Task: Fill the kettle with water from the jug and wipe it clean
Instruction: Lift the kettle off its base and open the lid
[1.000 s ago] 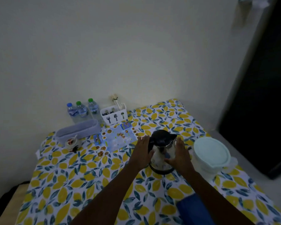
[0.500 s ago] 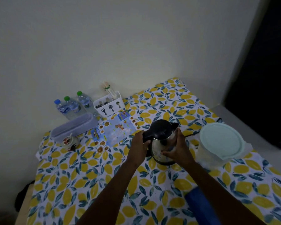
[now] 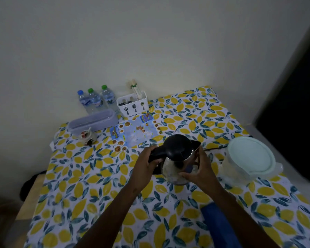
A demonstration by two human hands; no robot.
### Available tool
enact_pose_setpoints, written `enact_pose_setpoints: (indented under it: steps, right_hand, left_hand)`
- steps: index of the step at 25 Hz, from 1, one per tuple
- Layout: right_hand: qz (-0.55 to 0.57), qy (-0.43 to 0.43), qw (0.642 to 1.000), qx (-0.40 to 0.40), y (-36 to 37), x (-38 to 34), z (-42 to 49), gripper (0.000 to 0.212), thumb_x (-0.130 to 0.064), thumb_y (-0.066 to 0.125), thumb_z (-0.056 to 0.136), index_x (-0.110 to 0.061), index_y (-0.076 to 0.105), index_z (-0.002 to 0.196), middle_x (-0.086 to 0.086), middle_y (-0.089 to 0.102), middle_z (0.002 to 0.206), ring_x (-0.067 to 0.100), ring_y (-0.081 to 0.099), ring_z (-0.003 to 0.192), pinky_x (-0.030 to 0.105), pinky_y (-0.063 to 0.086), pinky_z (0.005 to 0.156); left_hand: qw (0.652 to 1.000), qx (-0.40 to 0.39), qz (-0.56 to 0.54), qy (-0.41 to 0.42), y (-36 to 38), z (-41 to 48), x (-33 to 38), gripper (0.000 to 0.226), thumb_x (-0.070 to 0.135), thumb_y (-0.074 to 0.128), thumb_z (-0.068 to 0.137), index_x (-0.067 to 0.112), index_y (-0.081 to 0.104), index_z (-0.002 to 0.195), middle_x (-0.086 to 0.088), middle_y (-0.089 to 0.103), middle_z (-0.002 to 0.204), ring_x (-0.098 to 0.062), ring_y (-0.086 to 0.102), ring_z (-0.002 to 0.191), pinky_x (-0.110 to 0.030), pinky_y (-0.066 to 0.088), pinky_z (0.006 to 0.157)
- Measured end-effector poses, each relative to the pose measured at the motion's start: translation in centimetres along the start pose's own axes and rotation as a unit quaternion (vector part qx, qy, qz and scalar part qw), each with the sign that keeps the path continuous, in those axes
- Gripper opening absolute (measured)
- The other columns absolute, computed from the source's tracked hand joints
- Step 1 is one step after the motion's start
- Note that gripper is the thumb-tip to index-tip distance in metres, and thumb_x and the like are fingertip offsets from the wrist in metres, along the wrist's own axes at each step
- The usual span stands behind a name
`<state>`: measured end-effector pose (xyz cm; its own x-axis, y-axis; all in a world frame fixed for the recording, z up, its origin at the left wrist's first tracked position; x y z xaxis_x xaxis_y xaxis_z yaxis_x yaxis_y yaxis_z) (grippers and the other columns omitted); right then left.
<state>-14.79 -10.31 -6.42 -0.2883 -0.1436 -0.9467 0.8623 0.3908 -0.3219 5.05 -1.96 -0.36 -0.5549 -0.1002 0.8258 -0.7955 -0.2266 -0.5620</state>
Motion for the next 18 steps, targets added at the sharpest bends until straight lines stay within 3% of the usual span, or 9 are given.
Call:
enact_pose_setpoints:
  steps: [2,4,8,10,14,18]
  right_hand:
    - [-0.009,0.026,0.998,-0.051,2.1,0.0,-1.6,0.127,-0.031,0.092,0.057,-0.021,0.009,0.152,0.005,0.036,0.147,0.025,0.042,0.134,0.044,0.047,0.102]
    - [-0.003,0.035,0.995,-0.09,4.4,-0.1,-3.6,0.127,-0.033,0.091,0.059,-0.024,0.005,0.152,0.003,0.028,0.155,0.023,0.031,0.141,0.044,0.04,0.108]
    - [0.023,0.015,0.99,-0.138,7.9,-1.2,-7.5,0.116,-0.053,0.086,0.052,-0.044,0.015,0.143,-0.023,0.032,0.144,0.003,0.032,0.135,0.026,0.039,0.102]
    - [0.03,0.018,0.989,-0.144,9.1,-1.4,-9.2,0.118,-0.055,0.085,0.052,-0.034,0.017,0.147,-0.012,0.037,0.145,0.008,0.037,0.134,0.029,0.041,0.101]
    - [0.01,0.014,0.991,-0.135,10.8,-1.5,-12.3,0.112,-0.037,0.09,0.059,-0.029,0.02,0.146,0.0,0.045,0.128,0.023,0.049,0.123,0.042,0.05,0.094]
    - [-0.01,0.015,0.993,-0.12,11.1,-1.1,-14.0,0.112,-0.038,0.091,0.057,-0.029,0.023,0.145,-0.003,0.044,0.14,0.014,0.047,0.127,0.033,0.047,0.098]
  left_hand:
    - [1.0,0.001,-0.008,-0.024,-1.1,-2.9,-1.4,0.034,0.033,0.052,0.098,0.026,0.046,0.131,0.008,0.053,0.119,0.005,0.052,0.105,-0.008,0.041,0.081]
    - [0.999,0.008,-0.013,-0.039,-1.9,-5.7,-2.9,0.032,0.035,0.052,0.097,0.028,0.047,0.128,0.007,0.054,0.118,0.005,0.053,0.105,-0.011,0.042,0.081]
    - [0.998,0.019,-0.024,-0.058,-3.6,-10.9,-5.2,0.03,0.039,0.053,0.095,0.04,0.046,0.124,0.011,0.055,0.12,0.009,0.053,0.105,-0.006,0.042,0.082]
    - [0.997,0.02,-0.03,-0.069,-4.3,-12.9,-6.0,0.028,0.037,0.056,0.095,0.039,0.048,0.121,0.011,0.056,0.117,0.008,0.054,0.103,-0.007,0.043,0.081]
    - [0.996,0.022,-0.033,-0.083,-5.2,-15.4,-6.9,0.039,0.043,0.058,0.088,0.027,0.052,0.123,0.007,0.056,0.117,0.002,0.055,0.105,-0.012,0.041,0.082]
    - [0.997,0.015,-0.035,-0.074,-5.4,-16.7,-6.9,0.044,0.052,0.055,0.083,0.03,0.054,0.121,0.008,0.058,0.116,0.003,0.055,0.104,-0.005,0.041,0.08]
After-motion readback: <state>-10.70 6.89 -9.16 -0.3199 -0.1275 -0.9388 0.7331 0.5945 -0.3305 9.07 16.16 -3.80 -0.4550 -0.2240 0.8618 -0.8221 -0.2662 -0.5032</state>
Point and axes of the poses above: each hand's wrist, its own z-axis towards the middle knuckle, its own y-axis out of the palm, x = y × z, the point moved 8 cm from there along z, towards the middle knuckle
